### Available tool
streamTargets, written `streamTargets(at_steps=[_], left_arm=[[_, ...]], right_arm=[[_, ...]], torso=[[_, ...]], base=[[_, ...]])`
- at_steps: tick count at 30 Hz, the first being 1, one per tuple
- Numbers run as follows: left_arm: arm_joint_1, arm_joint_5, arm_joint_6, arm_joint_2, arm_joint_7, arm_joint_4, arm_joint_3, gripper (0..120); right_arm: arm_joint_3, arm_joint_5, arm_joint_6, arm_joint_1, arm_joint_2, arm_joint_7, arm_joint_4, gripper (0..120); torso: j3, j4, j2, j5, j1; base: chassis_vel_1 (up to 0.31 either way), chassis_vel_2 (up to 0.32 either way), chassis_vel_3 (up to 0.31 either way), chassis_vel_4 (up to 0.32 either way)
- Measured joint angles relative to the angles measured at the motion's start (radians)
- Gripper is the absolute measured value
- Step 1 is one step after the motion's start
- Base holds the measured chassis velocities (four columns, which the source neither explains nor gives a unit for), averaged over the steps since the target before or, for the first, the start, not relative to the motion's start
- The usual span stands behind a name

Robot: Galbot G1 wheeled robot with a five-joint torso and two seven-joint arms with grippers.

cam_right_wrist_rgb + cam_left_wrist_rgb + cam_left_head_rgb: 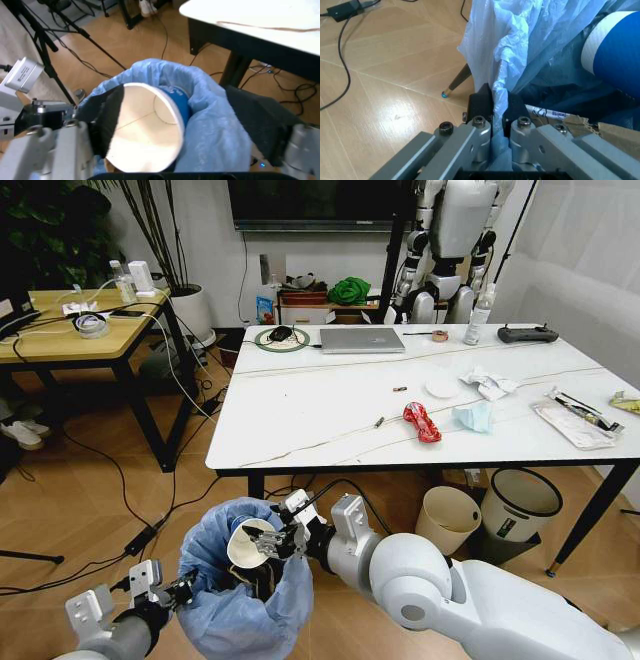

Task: Pick up the trash bin and place the trash from the table into it.

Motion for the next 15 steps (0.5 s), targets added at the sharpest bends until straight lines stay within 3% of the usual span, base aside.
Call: streamTargets(at_steps=[4, 15], left_arm=[[0.003, 0.003, 0.0, -0.001, 0.001, 0.001, 0.004, 0], [0.004, 0.001, 0.001, 0.001, 0.002, -0.004, -0.002, 0]], right_arm=[[0.028, 0.007, 0.003, -0.001, -0.002, 0.0, -0.007, 97], [0.031, -0.025, 0.008, -0.032, -0.001, -0.004, -0.022, 100]], torso=[[0.0, 0.0001, 0.0, -0.0001, 0.0], [0.0, 0.0001, 0.0, 0.0, 0.0]], base=[[0.0, 0.0, 0.0, 0.0], [0.0, 0.0, 0.0, 0.0]])
